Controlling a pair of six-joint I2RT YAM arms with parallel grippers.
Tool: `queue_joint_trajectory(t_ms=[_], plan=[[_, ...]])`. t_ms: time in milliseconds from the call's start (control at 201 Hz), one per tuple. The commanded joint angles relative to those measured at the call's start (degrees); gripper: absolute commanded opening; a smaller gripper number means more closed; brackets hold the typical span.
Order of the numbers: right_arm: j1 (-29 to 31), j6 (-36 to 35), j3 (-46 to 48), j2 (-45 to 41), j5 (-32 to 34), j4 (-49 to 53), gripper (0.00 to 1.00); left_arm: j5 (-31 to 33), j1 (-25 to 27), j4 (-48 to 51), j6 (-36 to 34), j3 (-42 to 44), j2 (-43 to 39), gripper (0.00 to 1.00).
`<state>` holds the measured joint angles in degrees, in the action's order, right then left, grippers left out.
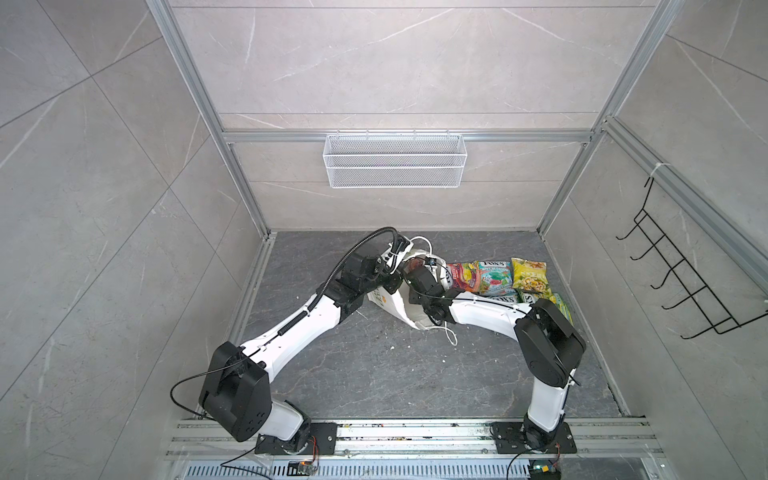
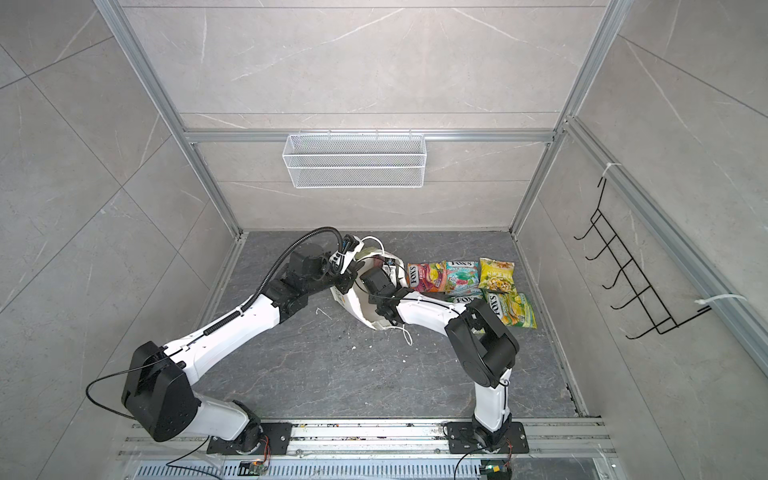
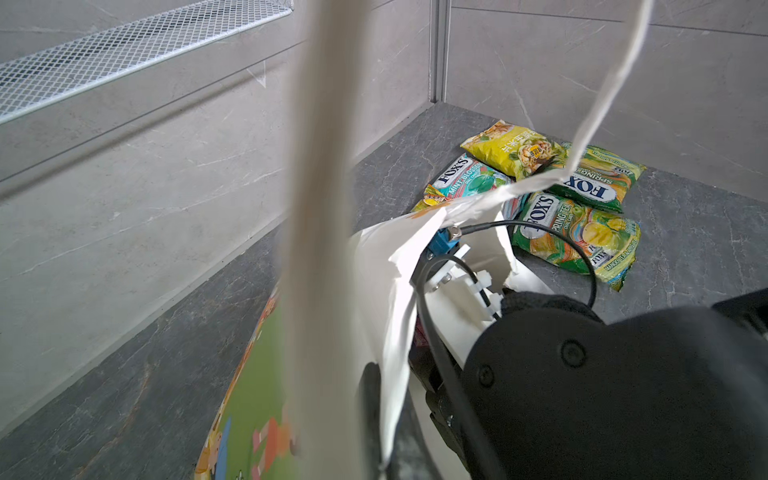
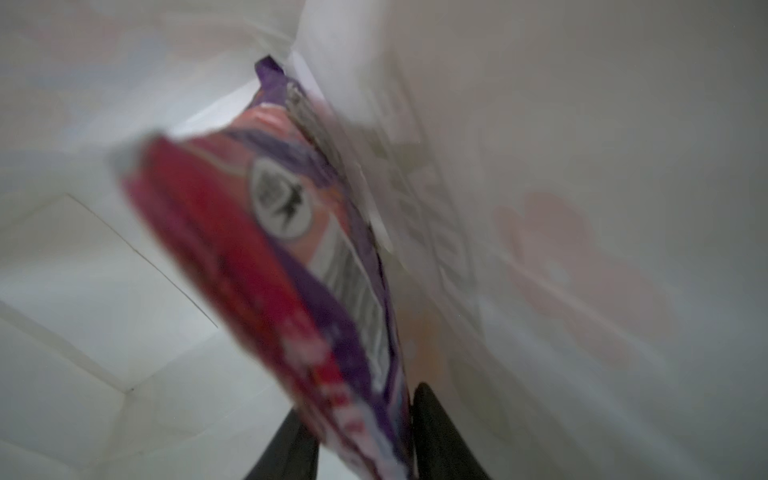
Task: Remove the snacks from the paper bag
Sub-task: 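Grasp the pink Fox's Berries packet inside the bag with the right gripper, then lift the pink packet out of the bag while the left gripper releases the bag rim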
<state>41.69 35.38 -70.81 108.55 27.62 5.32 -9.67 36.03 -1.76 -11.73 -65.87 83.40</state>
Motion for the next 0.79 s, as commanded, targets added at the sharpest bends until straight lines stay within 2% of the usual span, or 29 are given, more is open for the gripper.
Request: queue_joint_trajectory(t_ms=[0,184,368,552,786], plan=[[-0.32,0.13,-3.12,2.31,-0.6,-1.24,0.3,-2.8,0.27,-3.48,1.12,-0.83,-2.18,0.0],[-0.38,-0.53,-2.85,1.9,-2.13,-2.31,0.11,-2.23,0.27,-3.52,1.35,-0.51,-2.02,0.0],[-0.33,-2.14,-1.18,-1.72,-5.27,-2.91,0.01,-0.91,0.33,-3.82,1.36,-0.67,-1.35,0.0],[-0.25,-2.34,1.55,-7.53,-8.97,-1.93,0.0,1.56,0.31,-3.3,1.73,-1.35,-0.98,0.0],[-0.2,-6.02,3.6,-16.64,-17.57,1.46,0.0,4.5,0.22,-1.44,2.06,-2.79,0.28,0.0]])
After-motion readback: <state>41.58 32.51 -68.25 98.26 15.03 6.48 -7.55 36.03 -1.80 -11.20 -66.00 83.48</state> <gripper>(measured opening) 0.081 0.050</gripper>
